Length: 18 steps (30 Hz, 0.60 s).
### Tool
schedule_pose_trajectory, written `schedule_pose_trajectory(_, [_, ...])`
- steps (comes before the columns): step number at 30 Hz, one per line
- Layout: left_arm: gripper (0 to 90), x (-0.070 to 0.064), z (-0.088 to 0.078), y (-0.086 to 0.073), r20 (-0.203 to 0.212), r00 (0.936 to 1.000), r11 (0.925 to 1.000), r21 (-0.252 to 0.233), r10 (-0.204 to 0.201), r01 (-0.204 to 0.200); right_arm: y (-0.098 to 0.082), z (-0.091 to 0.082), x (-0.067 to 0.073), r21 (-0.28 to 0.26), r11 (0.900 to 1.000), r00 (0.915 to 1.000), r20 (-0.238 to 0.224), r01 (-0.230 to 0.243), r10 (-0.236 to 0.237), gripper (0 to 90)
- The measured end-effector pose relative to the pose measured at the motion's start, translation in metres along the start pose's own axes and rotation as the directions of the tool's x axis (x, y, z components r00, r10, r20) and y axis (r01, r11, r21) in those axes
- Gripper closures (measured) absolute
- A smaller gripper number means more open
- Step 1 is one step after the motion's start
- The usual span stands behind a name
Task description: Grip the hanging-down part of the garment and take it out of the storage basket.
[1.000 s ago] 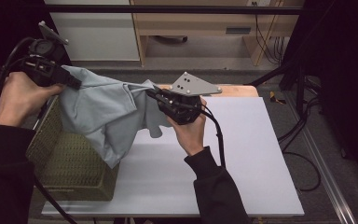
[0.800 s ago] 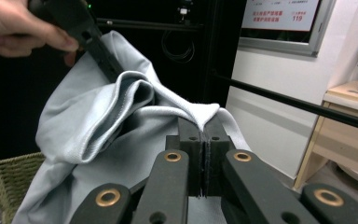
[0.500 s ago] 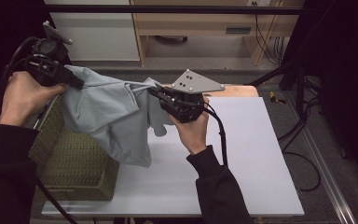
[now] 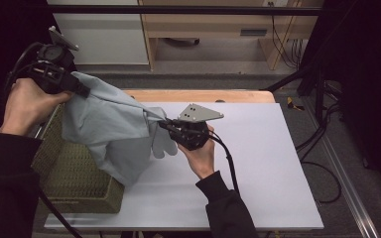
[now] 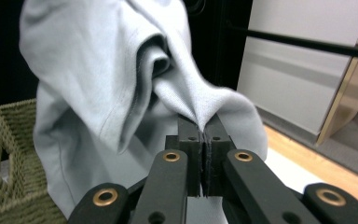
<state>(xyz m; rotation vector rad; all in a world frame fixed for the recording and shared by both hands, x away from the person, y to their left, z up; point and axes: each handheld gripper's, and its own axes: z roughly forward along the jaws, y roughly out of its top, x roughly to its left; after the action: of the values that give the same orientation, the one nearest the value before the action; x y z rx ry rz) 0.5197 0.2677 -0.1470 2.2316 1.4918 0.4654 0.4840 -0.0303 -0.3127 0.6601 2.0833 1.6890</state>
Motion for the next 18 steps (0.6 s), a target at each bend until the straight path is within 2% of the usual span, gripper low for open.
schedule_pose_trajectory(5, [80.9,-0.004,0.000,0.002,0.004,1.0000,1.0000,0.003,0.009,-0.009,-0.025,0.016,0.003,0.049,0.998,0.9993,-0.018,-0.033,0.034,84.1])
schedule_pose_trajectory(6, [80.9,-0.004,0.000,0.002,0.004,1.0000,1.0000,0.003,0.009,-0.009,-0.025,0.016,0.003,0.049,0.998,0.9993,-0.018,-0.033,0.034,84.1])
schedule_pose_trajectory(7, [80.9,-0.006,0.001,0.003,0.003,0.9999,0.9999,0.008,0.014,-0.014,-0.036,0.023,0.003,0.063,0.997,0.9989,-0.018,-0.043,0.044,77.6])
schedule_pose_trajectory(9, [80.9,-0.006,0.002,0.003,0.002,0.9999,0.9998,0.009,0.016,-0.016,-0.042,0.025,0.004,0.076,0.996,0.9989,-0.016,-0.042,0.044,69.7])
schedule_pose_trajectory(11, [80.9,-0.006,0.002,0.003,0.002,0.9999,0.9999,0.008,0.015,-0.015,-0.048,0.025,0.004,0.065,0.997,0.9987,-0.018,-0.046,0.048,59.4])
schedule_pose_trajectory(12, [81.0,-0.006,0.002,0.003,0.002,0.9999,0.9999,0.008,0.015,-0.015,-0.048,0.025,0.004,0.065,0.997,0.9987,-0.018,-0.046,0.048,59.4])
schedule_pose_trajectory(13, [81.0,-0.006,0.003,0.003,0.003,0.9999,0.9999,0.008,0.014,-0.014,-0.052,0.020,0.003,0.054,0.996,0.9977,-0.020,-0.064,0.066,48.6])
schedule_pose_trajectory(15, [81.0,-0.006,0.004,0.003,0.002,0.9999,0.9999,0.008,0.014,-0.014,-0.054,0.014,0.002,0.033,0.996,0.9964,-0.018,-0.082,0.082,39.5])
schedule_pose_trajectory(16, [80.9,-0.006,0.004,0.003,0.002,0.9999,0.9999,0.008,0.014,-0.014,-0.054,0.014,0.002,0.033,0.996,0.9964,-0.018,-0.082,0.082,39.5])
schedule_pose_trajectory(17, [81.0,-0.007,0.005,0.003,0.003,0.9999,0.9998,0.009,0.015,-0.015,-0.055,0.003,0.000,0.016,0.996,0.9959,-0.011,-0.089,0.090,31.2])
schedule_pose_trajectory(18, [81.0,-0.007,0.005,0.003,0.003,0.9999,0.9998,0.009,0.015,-0.015,-0.055,0.003,0.000,0.016,0.996,0.9959,-0.011,-0.089,0.090,31.2])
